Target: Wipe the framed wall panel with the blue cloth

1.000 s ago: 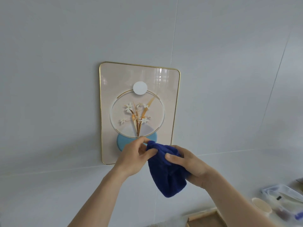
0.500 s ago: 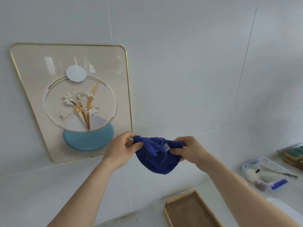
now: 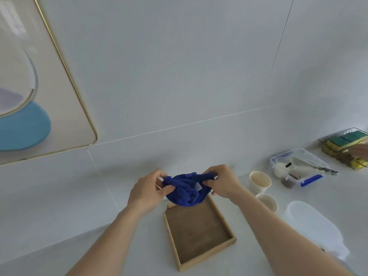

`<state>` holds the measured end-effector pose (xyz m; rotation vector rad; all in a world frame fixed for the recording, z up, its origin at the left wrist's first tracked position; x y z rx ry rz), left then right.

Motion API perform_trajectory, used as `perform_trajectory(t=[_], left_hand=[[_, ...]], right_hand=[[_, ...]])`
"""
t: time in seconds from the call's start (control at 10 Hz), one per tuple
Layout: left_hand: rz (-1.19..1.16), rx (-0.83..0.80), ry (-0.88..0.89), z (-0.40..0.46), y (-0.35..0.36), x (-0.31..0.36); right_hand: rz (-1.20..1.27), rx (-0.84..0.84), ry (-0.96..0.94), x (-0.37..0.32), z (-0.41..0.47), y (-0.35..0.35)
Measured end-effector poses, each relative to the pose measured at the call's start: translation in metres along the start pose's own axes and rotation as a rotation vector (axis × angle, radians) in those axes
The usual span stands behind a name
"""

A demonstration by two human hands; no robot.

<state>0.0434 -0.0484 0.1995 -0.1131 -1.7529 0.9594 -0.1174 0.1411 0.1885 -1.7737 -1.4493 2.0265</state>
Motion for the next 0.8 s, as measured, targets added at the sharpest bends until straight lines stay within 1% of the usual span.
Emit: perform_trajectory(t=[0.2, 0.4, 0.5, 0.6, 0.7, 0.8], left_hand=[[0.058, -0.055, -0.141, 0.01, 0.071, -0.036], [0.163, -0.115, -0.203, 0.013, 0.127, -0.066], [0.215, -0.283, -0.212, 0.009, 0.151, -0.082], [0.346, -0.454, -0.202, 0.0, 0.164, -0.092], [0.478, -0.499, -0.184, -0.005, 0.167, -0.096], [0.52, -0.486, -0.149, -0.007, 0.163, -0.096]], right_hand=[[-0.136, -0.036, -0.002, 0.059, 0.011, 0.036], [-0.199, -0.091, 0.064, 0.107, 0.009, 0.07], [-0.341, -0.228, 0.079, 0.126, 0.0, 0.084], [-0.557, -0.453, 0.049, 0.143, -0.013, 0.097], [-0.733, -0.578, 0.001, 0.154, -0.025, 0.107], [-0.776, -0.566, 0.002, 0.158, -0.031, 0.11]])
Point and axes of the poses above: each hand's wrist, its own z-axis towards the middle knuckle, its own y-axis out of the palm, x = y × z, the point moved 1 cm from there along z, towards the middle knuckle, and after that the axes turned 6 degrees about -z, right-handed, at the moved point
